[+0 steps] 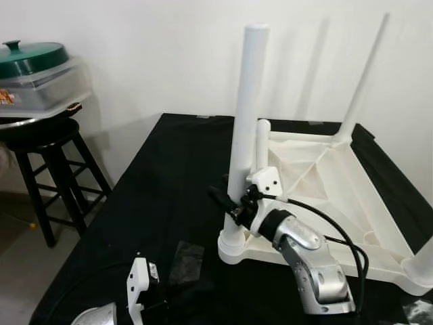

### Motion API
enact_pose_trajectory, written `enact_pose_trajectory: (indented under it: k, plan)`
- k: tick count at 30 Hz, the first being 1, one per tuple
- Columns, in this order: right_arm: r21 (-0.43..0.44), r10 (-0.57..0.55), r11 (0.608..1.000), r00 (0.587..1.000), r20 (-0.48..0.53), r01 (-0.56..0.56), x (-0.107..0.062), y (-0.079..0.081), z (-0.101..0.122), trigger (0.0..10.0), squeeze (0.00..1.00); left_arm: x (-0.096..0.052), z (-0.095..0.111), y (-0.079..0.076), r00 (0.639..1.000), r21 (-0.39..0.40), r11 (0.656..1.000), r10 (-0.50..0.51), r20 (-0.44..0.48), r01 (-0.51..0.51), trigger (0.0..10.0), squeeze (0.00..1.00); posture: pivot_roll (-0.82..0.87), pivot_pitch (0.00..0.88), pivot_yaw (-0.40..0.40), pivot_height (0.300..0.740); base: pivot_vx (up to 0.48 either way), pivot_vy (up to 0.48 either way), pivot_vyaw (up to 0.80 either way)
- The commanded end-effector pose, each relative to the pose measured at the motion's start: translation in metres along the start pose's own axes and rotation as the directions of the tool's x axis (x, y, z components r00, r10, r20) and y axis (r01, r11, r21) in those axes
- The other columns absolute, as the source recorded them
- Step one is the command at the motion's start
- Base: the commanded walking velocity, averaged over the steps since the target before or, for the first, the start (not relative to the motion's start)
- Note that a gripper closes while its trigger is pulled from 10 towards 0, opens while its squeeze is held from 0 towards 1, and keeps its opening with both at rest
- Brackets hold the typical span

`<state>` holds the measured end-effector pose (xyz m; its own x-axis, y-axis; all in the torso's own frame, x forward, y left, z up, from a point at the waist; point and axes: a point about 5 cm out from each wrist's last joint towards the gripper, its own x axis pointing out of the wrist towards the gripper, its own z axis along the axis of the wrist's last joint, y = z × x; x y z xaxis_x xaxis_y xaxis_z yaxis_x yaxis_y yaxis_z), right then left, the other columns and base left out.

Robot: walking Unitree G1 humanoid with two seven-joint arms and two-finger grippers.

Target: Building children table

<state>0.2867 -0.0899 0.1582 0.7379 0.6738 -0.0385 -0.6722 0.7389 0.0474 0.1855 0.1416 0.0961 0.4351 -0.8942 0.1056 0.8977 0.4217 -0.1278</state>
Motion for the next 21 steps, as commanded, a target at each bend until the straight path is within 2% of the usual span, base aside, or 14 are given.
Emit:
enact_pose_trajectory:
  k: [1,4,5,6,8,9,13,14,16,17,18,19,20,21]
  plan:
    - [0.091,0.040,0.995,0.988,-0.151,-0.026,-0.001,0.007,-0.036,0.0,0.00,-0.005,-0.001,0.004,1.000,-0.007,1.000,0.002,-0.021,-0.002,10.0,0.00,-0.05,0.000,0.026,0.740,0.000,0.000,0.00]
    - [0.092,0.041,0.995,0.987,-0.153,-0.027,-0.002,0.009,-0.036,0.0,0.00,-0.005,-0.001,0.004,1.000,-0.008,1.000,0.004,-0.021,-0.005,10.0,0.00,-0.05,0.000,0.026,0.740,0.000,0.000,0.00]
    - [0.115,0.177,0.980,0.975,-0.137,-0.162,0.000,0.015,-0.028,10.0,1.00,-0.005,0.000,0.003,1.000,-0.004,1.000,0.012,-0.019,-0.012,9.6,0.00,-0.04,0.000,0.016,0.740,0.000,0.000,0.00]
    - [0.115,0.177,0.980,0.975,-0.137,-0.162,0.000,0.015,-0.028,10.0,1.00,-0.005,0.000,0.003,1.000,-0.004,1.000,0.012,-0.019,-0.012,9.6,0.00,-0.04,0.000,0.016,0.740,0.000,0.000,0.00]
    - [0.114,0.318,0.945,0.941,-0.117,-0.305,0.001,0.021,-0.017,10.0,1.00,-0.004,0.000,0.002,1.000,-0.002,1.000,0.014,-0.018,-0.014,9.6,0.00,-0.04,0.000,0.018,0.740,0.000,0.000,0.00]
    - [0.067,0.334,0.942,0.938,-0.090,-0.329,0.005,0.017,-0.006,10.0,1.00,-0.004,0.000,0.002,1.000,-0.003,1.000,0.014,-0.017,-0.014,9.6,0.00,-0.04,0.000,0.021,0.740,0.000,0.000,0.00]
    - [-0.001,0.359,0.933,0.931,-0.063,-0.360,0.010,0.008,0.009,10.0,1.00,-0.003,0.000,0.002,1.000,-0.006,1.000,0.012,-0.015,-0.012,9.5,0.00,-0.04,0.000,0.020,0.740,0.000,0.000,0.00]
    - [-0.041,0.425,0.903,0.903,-0.065,-0.428,0.011,0.002,0.016,10.0,0.81,-0.003,0.000,0.002,1.000,-0.006,1.000,0.012,-0.015,-0.012,9.4,0.00,-0.03,0.000,0.018,0.740,0.000,0.000,0.00]
    - [-0.041,0.425,0.903,0.903,-0.065,-0.428,0.011,0.002,0.016,10.0,0.81,-0.003,0.000,0.002,1.000,-0.006,1.000,0.012,-0.015,-0.012,9.4,0.00,-0.03,0.000,0.018,0.740,0.000,0.000,0.00]
    - [-0.068,0.502,0.859,0.861,-0.078,-0.507,0.010,-0.002,0.022,10.0,0.00,-0.003,0.000,0.002,1.000,-0.005,1.000,0.012,-0.015,-0.012,9.4,0.00,-0.03,0.000,0.018,0.740,0.000,0.000,0.00]
    - [-0.088,0.588,0.798,0.803,-0.095,-0.596,0.010,-0.010,0.032,10.0,0.00,-0.003,0.000,0.002,1.000,-0.004,1.000,0.013,-0.017,-0.013,9.3,0.00,-0.02,0.000,0.015,0.740,0.000,0.000,0.00]
    - [-0.098,0.636,0.758,0.764,-0.106,-0.645,0.009,-0.015,0.038,10.0,0.00,-0.003,0.000,0.002,1.000,-0.003,1.000,0.014,-0.018,-0.014,9.3,0.00,-0.02,0.000,0.015,0.740,0.000,0.000,0.00]
    - [-0.098,0.636,0.758,0.764,-0.106,-0.645,0.009,-0.015,0.038,10.0,0.00,-0.003,0.000,0.002,1.000,-0.003,1.000,0.014,-0.018,-0.014,9.3,0.00,-0.02,0.000,0.015,0.740,0.000,0.000,0.00]
    - [-0.100,0.659,0.737,0.744,-0.110,-0.668,0.009,-0.018,0.041,10.0,0.00,-0.003,0.000,0.002,1.000,-0.003,1.000,0.014,-0.019,-0.014,9.3,0.00,-0.02,0.000,0.015,0.740,0.000,0.000,0.00]
